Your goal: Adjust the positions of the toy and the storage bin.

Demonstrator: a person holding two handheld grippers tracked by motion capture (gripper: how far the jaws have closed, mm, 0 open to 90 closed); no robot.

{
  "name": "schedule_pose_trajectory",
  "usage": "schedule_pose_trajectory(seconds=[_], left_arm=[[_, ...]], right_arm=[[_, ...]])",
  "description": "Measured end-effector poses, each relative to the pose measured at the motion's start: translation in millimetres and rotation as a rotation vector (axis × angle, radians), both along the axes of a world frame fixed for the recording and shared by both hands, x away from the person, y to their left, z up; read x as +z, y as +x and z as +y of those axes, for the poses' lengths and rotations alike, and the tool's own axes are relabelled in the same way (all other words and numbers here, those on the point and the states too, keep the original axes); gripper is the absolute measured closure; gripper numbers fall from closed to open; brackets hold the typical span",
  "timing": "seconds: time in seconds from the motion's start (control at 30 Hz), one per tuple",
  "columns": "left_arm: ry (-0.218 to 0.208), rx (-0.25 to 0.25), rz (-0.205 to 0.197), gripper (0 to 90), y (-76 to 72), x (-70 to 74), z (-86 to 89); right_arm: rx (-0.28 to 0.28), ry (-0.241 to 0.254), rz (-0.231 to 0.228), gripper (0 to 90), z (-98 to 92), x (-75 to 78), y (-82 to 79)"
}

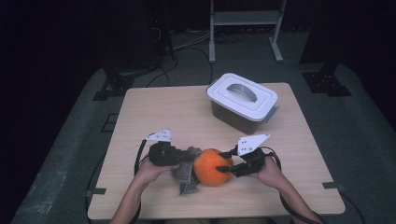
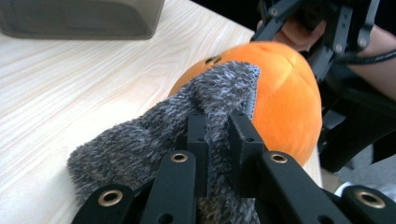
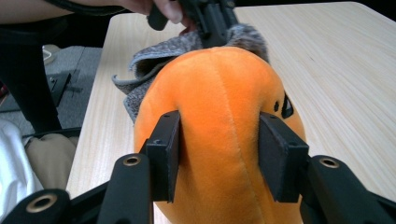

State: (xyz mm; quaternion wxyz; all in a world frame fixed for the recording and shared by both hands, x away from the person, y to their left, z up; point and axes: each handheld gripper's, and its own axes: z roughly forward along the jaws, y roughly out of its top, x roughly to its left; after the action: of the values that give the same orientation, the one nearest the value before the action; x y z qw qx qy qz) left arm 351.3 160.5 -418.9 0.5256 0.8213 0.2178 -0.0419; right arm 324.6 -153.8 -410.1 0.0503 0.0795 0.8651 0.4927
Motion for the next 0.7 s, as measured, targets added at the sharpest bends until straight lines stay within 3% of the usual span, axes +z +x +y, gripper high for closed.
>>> schedule_pose_trajectory(seconds=[0.13, 0.23, 0.37, 0.53, 0.7], left_arm=[[-0.022, -0.017, -0.032, 81.0, -5.9, 9.9, -5.5], [-0.065, -0.063, -0.065, 80.9, -13.0, 21.9, -12.6], [-0.038, -0.113, -0.116, 80.8, -22.2, 32.0, -23.2], [-0.018, -0.11, -0.119, 80.6, -21.8, 32.5, -22.1], [0.001, -0.108, -0.124, 80.6, -22.4, 32.0, -23.8]], right_arm=[[0.023, -0.008, -0.017, 51.7, 7.7, -0.5, -4.5], [0.031, -0.014, -0.026, 51.6, 11.7, -0.1, -6.0], [0.026, -0.01, -0.011, 51.6, 10.0, 0.2, -3.7], [-0.017, 0.032, 0.049, 50.9, 2.5, -1.7, 3.5], [-0.034, 0.04, 0.055, 51.1, 4.3, -1.6, 4.8]])
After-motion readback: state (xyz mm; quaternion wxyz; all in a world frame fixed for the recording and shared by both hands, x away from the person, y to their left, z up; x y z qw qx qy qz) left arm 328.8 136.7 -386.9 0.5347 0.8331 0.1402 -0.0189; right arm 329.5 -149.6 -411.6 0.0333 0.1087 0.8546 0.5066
